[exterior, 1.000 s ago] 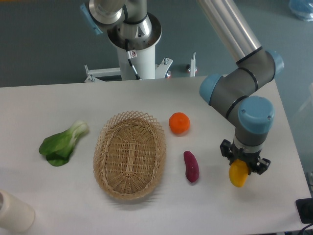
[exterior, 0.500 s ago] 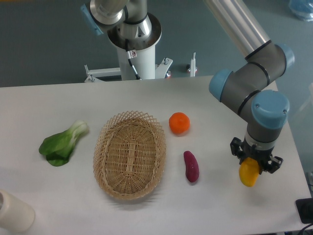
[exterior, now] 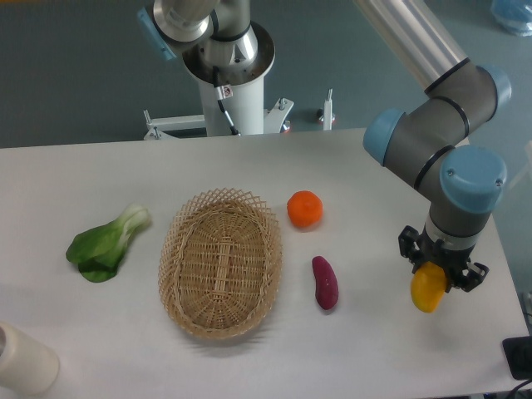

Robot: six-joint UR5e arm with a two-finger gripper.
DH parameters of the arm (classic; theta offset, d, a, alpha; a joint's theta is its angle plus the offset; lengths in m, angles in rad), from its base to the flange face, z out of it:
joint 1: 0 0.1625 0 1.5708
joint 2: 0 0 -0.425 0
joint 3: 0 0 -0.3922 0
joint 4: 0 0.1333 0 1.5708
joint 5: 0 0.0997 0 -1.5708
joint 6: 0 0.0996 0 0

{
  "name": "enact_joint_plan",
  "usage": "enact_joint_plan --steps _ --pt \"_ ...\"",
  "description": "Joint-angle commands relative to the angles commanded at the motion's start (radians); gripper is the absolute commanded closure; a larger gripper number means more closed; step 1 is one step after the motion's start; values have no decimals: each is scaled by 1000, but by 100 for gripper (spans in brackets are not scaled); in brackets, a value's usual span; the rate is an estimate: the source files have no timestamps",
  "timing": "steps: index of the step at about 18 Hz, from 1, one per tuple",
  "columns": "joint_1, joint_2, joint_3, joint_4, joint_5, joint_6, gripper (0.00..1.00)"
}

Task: Pick up the mango from the table
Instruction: 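Lift the grasped mango up off the table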

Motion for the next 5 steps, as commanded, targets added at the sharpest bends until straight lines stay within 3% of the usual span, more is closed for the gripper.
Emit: enact_joint_plan --steps 5 --pt "0 0 -5 2 0 0 57"
